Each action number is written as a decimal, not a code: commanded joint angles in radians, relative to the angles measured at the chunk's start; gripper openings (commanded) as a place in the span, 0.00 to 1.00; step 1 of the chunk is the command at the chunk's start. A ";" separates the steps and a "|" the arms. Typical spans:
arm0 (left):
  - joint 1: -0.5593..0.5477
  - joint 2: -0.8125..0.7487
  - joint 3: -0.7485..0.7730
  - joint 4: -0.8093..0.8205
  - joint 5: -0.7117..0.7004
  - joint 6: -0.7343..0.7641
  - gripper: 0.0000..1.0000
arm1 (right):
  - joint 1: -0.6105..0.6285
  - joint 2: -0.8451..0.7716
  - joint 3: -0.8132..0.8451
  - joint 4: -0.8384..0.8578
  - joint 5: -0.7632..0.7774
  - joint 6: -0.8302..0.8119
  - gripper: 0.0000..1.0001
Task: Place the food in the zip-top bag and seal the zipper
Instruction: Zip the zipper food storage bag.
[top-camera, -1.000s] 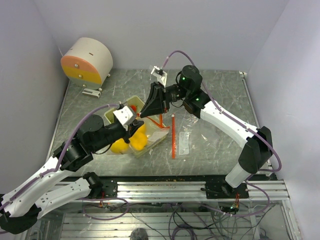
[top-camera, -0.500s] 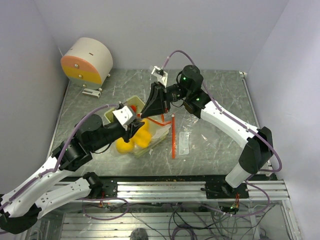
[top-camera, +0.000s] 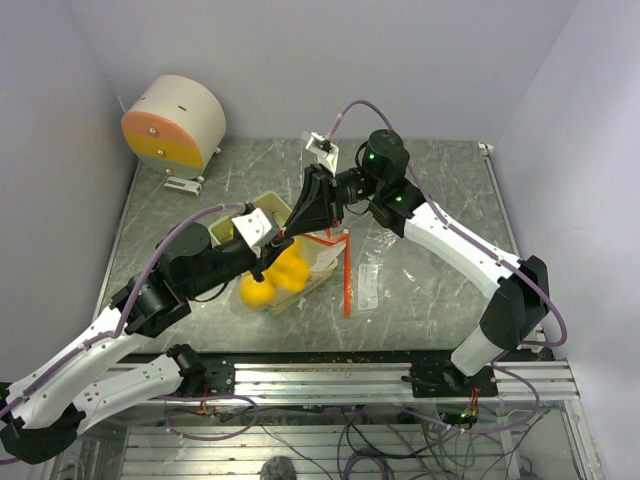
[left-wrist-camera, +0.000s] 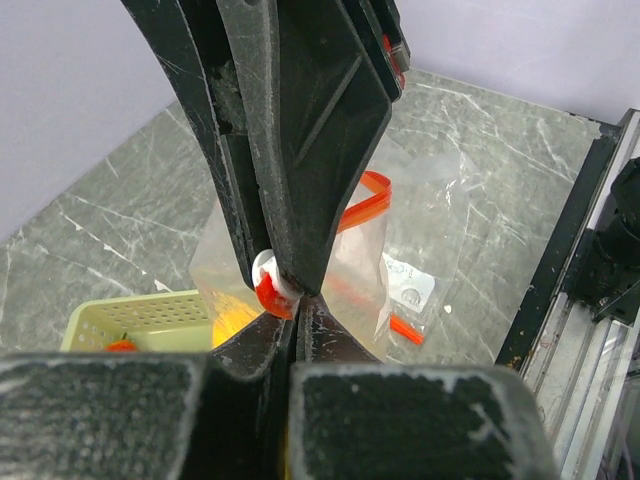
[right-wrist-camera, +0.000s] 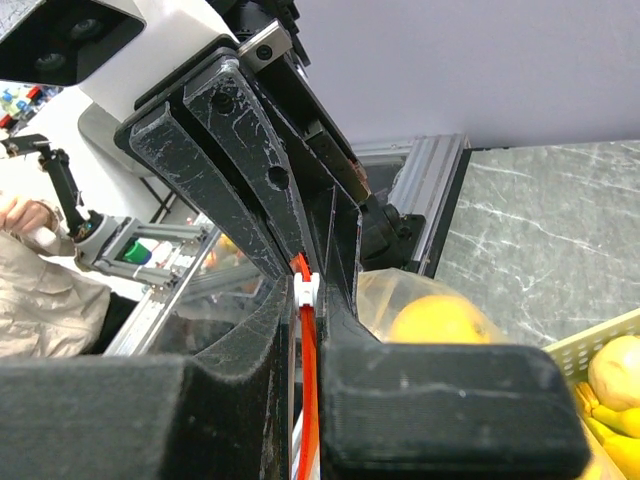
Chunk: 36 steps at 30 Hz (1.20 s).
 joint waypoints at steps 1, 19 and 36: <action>-0.003 -0.021 -0.002 0.057 -0.015 -0.026 0.07 | 0.007 -0.017 0.015 -0.105 0.015 -0.111 0.00; -0.004 -0.112 -0.004 -0.032 -0.143 -0.039 0.07 | -0.057 -0.017 -0.029 -0.306 -0.001 -0.492 0.00; -0.004 -0.218 0.110 -0.224 -0.453 -0.025 0.07 | -0.194 -0.007 -0.092 -0.347 -0.018 -0.587 0.00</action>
